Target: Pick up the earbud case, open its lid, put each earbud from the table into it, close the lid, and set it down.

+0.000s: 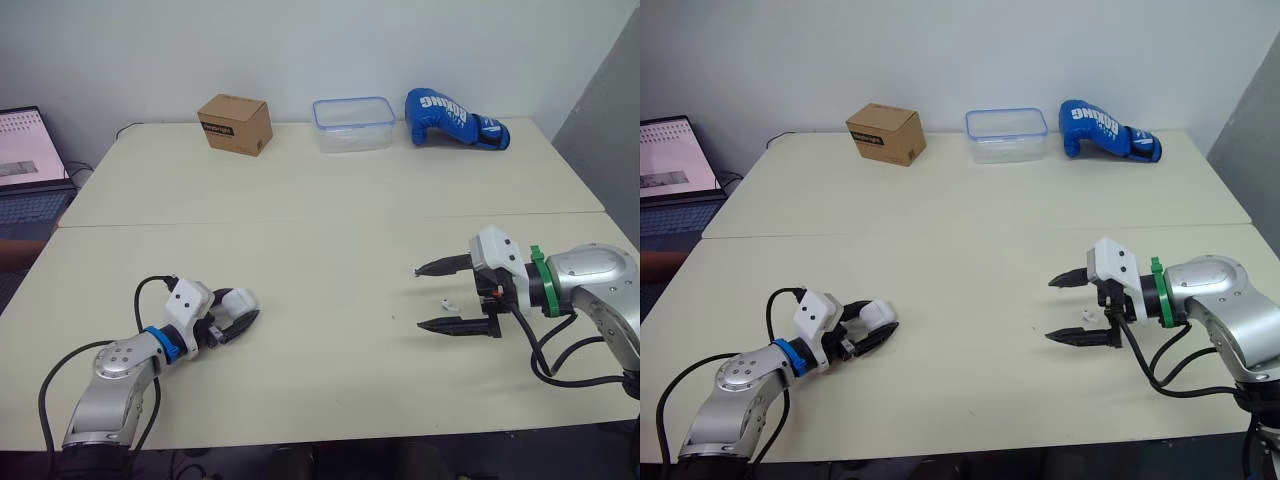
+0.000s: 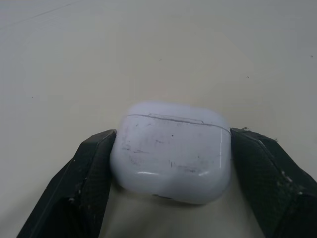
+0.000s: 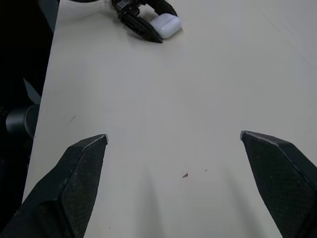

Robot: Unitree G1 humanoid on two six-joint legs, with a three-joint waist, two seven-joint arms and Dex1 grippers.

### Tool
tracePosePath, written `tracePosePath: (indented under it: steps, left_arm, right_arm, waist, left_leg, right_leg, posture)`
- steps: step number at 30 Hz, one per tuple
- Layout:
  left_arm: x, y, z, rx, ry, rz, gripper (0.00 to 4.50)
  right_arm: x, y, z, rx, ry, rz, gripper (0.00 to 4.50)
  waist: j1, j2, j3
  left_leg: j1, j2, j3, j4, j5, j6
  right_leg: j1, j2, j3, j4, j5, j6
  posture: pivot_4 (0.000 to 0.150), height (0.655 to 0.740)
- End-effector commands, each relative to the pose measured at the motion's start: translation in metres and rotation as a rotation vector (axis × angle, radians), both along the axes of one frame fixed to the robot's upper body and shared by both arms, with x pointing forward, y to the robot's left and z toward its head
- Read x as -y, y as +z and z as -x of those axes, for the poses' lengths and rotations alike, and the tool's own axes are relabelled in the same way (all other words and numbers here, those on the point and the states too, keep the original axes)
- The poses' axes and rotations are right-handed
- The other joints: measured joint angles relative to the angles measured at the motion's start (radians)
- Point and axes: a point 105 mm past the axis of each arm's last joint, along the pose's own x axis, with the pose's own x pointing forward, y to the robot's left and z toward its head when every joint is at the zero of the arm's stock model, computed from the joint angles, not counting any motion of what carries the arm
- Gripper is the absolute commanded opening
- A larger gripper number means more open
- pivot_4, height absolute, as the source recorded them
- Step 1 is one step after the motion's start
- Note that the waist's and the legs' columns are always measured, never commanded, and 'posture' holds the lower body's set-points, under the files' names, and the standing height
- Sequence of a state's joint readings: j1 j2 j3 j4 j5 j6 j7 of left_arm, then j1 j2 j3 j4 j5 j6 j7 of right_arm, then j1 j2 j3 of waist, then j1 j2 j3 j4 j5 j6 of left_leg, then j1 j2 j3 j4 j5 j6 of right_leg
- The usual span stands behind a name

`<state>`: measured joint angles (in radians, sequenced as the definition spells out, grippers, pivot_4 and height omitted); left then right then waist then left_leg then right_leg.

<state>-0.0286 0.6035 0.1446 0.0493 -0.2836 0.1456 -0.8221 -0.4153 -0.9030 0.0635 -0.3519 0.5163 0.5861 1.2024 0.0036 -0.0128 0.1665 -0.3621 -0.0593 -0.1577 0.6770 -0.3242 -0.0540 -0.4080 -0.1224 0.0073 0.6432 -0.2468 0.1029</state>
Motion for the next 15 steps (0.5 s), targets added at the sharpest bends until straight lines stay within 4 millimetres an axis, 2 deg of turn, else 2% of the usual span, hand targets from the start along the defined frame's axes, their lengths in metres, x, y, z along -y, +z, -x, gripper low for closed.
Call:
tracePosePath:
  steps: [1,7,15]
  left_arm:
    - [0.009,-0.004,0.003,-0.016,-0.034,-0.007,3.73]
    - [0.007,-0.007,0.004,-0.025,-0.034,-0.009,3.73]
    - [0.001,-0.013,0.007,-0.036,-0.029,-0.018,3.73]
  right_arm:
    - [-0.008,0.019,0.003,0.068,0.024,-0.046,4.50]
    - [-0.017,0.028,0.003,0.080,0.033,-0.125,4.50]
    - [-0.021,0.031,0.003,0.088,0.022,-0.179,4.50]
  waist:
    - [0.000,0.000,0.000]
    - [0.000,0.000,0.000]
    - [-0.001,0.000,0.000]
  left_leg:
    - [0.000,0.000,0.000,0.000,0.000,0.000]
    - [0.000,0.000,0.000,0.000,0.000,0.000]
    - [0.000,0.000,0.000,0.000,0.000,0.000]
  right_leg:
    - [0.000,0.000,0.000,0.000,0.000,0.000]
    - [0.000,0.000,0.000,0.000,0.000,0.000]
    - [0.000,0.000,0.000,0.000,0.000,0.000]
  posture:
    - [0.150,0.7307]
    - [0.150,0.7307]
    - [0.150,0.7307]
